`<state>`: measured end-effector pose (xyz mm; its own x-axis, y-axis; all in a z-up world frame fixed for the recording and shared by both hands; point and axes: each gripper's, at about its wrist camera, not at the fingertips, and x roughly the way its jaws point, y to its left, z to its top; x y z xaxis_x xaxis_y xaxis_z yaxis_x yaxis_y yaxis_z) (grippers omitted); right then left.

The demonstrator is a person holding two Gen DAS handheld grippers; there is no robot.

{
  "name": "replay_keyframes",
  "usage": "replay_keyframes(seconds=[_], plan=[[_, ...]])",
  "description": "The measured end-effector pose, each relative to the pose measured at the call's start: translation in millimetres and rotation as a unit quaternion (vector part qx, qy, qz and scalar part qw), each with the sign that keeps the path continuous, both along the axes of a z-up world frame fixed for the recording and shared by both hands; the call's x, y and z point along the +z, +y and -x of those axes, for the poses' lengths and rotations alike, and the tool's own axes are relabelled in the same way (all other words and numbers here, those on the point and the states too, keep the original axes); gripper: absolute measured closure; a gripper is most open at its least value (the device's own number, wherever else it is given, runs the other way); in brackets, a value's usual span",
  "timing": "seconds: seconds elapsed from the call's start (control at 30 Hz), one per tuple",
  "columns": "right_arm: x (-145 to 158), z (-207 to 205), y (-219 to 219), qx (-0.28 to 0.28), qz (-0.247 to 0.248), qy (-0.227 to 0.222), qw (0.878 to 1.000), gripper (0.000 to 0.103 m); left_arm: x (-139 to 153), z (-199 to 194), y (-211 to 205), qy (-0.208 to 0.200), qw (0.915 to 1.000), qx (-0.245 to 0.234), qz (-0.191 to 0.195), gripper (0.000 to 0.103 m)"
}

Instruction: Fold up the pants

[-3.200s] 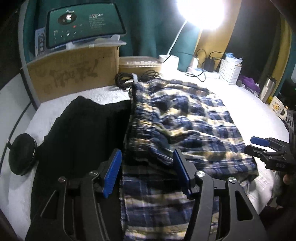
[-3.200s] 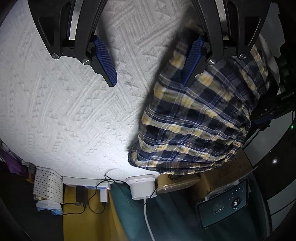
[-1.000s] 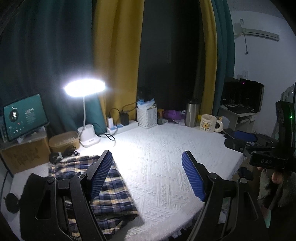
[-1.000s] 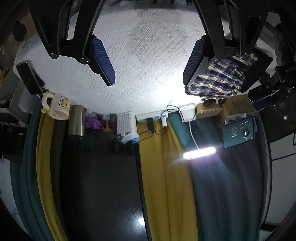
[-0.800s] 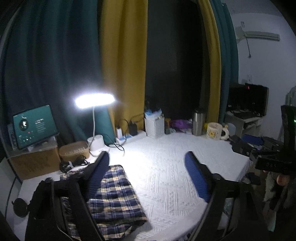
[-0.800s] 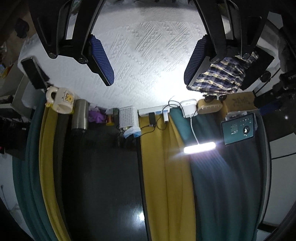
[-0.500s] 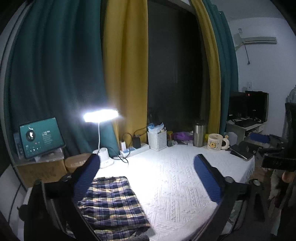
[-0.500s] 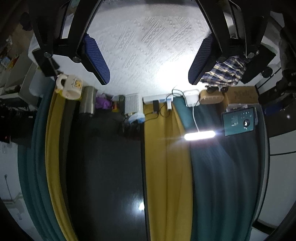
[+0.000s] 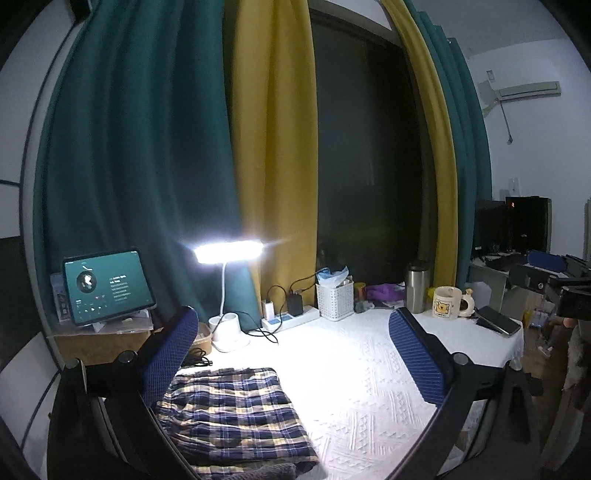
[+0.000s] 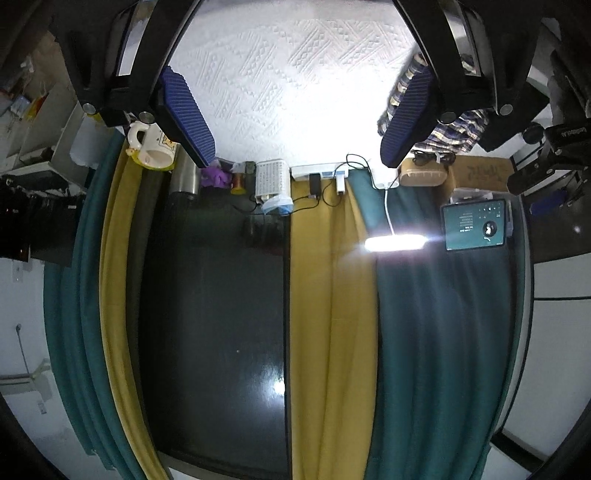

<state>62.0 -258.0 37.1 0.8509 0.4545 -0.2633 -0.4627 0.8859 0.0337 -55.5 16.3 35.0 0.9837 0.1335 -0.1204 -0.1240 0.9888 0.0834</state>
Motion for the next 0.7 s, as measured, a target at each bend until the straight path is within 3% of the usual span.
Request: replay_keyframes(seconds=[0.23, 0.7], plan=[[4.3, 5.1, 6.2, -0.006, 0.004, -0.006, 1.0, 0.003, 7.1, 13.5, 2.6, -0.024, 0.9994, 0.022, -0.013, 0.001], [14.1, 16.1, 3.9, -0.051, 0.003, -0.027, 0.998, 0.0, 11.6, 24.3, 18.6, -0.053, 0.9981, 0.017, 0.026, 0.001]])
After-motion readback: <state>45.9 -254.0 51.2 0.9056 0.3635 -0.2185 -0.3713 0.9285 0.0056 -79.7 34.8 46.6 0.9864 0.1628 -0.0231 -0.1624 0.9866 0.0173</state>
